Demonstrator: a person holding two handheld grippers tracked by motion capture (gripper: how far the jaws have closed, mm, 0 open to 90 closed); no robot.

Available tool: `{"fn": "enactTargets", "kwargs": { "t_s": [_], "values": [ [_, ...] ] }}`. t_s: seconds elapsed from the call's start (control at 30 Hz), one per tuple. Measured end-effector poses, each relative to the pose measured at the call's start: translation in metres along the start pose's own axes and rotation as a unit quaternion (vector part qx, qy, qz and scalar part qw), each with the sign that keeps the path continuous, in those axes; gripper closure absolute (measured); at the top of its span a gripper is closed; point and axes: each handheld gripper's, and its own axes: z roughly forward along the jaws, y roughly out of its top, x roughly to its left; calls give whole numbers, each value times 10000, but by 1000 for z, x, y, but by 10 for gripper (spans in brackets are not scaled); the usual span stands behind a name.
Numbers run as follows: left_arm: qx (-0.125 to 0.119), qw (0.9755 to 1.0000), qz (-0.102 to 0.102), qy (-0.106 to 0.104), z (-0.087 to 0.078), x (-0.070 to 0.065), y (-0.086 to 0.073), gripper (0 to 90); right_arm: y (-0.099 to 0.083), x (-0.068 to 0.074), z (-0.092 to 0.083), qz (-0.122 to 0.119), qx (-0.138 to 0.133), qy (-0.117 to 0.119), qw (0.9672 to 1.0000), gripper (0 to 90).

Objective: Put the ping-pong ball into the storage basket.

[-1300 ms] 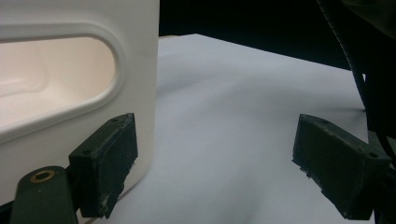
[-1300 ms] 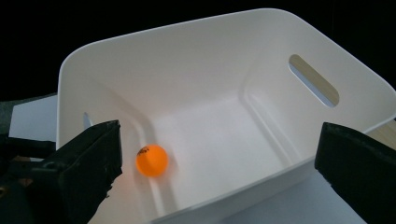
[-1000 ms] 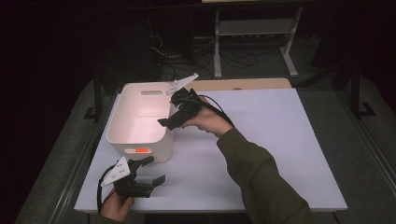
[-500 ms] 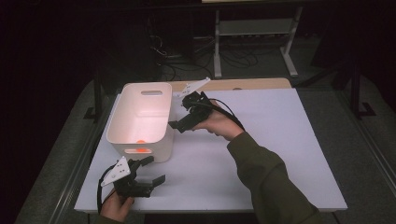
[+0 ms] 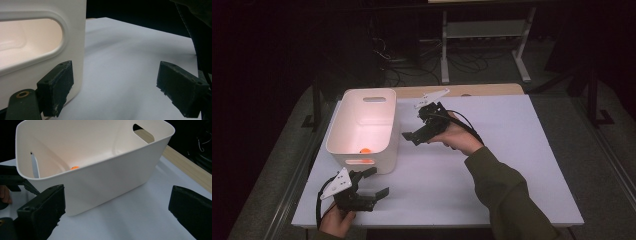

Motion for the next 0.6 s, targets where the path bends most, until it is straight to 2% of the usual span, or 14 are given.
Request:
{"fn": "enactTargets", "kwargs": {
  "t_s": [0.6],
  "values": [
    [21,10000,12,4,0,0,0,139,-28,-6,-13,156,-76,-90,9998,3]
  ]
}}
